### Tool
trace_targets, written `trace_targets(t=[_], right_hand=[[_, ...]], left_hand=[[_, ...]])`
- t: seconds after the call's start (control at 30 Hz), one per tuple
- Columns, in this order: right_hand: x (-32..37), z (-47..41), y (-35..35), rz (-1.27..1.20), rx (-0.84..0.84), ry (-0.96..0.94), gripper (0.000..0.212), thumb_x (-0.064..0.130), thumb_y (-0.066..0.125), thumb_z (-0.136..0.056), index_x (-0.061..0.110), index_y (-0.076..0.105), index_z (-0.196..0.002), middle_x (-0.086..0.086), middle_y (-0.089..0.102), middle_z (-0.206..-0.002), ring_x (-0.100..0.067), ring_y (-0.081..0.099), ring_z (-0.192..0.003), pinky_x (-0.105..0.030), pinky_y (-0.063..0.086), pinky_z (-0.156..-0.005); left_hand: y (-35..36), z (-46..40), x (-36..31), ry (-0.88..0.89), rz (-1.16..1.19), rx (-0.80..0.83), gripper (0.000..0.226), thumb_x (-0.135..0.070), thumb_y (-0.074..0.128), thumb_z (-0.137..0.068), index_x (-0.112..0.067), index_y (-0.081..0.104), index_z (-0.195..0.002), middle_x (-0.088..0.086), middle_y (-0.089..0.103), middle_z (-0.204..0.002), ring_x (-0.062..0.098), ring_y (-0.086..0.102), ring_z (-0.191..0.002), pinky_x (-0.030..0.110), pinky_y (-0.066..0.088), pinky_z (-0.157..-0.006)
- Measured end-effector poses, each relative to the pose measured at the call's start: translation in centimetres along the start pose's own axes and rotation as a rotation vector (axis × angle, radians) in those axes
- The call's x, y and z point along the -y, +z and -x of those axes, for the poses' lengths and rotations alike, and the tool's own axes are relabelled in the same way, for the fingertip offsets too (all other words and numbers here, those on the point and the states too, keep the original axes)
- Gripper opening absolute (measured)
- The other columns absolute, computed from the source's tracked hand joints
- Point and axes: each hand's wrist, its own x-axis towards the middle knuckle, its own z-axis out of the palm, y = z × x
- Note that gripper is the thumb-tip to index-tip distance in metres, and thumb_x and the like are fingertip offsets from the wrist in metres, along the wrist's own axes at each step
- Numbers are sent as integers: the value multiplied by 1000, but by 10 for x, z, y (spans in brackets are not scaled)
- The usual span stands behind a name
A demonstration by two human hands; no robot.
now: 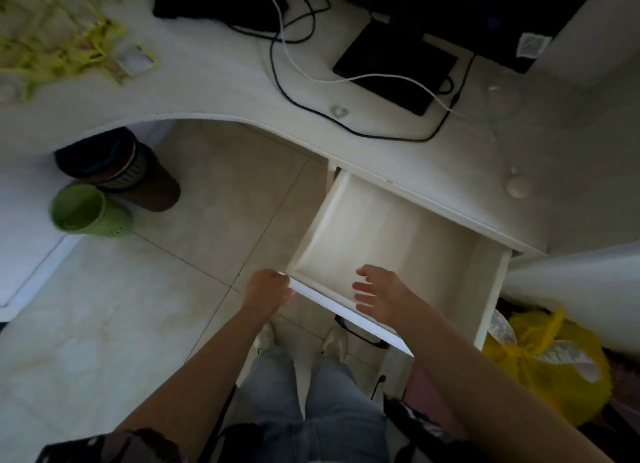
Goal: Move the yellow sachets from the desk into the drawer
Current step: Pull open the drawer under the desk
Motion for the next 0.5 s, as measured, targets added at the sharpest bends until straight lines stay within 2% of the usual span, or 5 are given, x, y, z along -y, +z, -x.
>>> trace_targets(t=[0.1, 0.23, 0.3, 0.37, 0.5], right_hand=[[10, -7, 39, 184, 7, -101, 30, 24, 59, -90, 6, 57, -114, -11, 59, -116, -26, 56, -101, -36, 47, -85], [17, -12, 101, 368, 1, -188, 37, 22, 56, -91, 2, 56, -122, -19, 60, -117, -31, 59, -111, -37, 51, -88], [22, -10, 140, 436, -19, -243, 24, 15, 53, -90, -5, 60, -102, -29, 60, -98, -32, 65, -92, -33, 52, -79], [25, -9, 181, 520, -25, -305, 15, 7, 49, -88, 5, 51, -74, -15, 44, -68, -18, 46, -56, -24, 38, -53], [28, -8, 262, 681, 5, -403, 23, 13, 51, -82, 20, 42, -62, -2, 37, -63, -10, 35, -49, -23, 28, -47]], left_hand=[[-36, -1, 6, 53, 20, -93, 15, -11, 54, -88, -11, 63, -76, 10, 72, -75, 24, 66, -65, 34, 54, -68], [-89, -8, 20, 97, -37, -176, 11, -17, 53, -91, -15, 63, -87, 1, 72, -79, 20, 69, -73, 32, 56, -70], [-122, -12, 29, 116, -91, -221, 10, -20, 52, -92, -17, 62, -89, 0, 71, -83, 17, 67, -75, 30, 54, -70], [-155, -19, 39, 121, -112, -263, 11, -22, 52, -91, -18, 61, -90, 0, 70, -83, 16, 66, -74, 30, 54, -68], [-225, -38, 54, 109, -136, -348, 15, -26, 52, -90, -19, 64, -94, -1, 69, -83, 17, 65, -73, 36, 58, -74]])
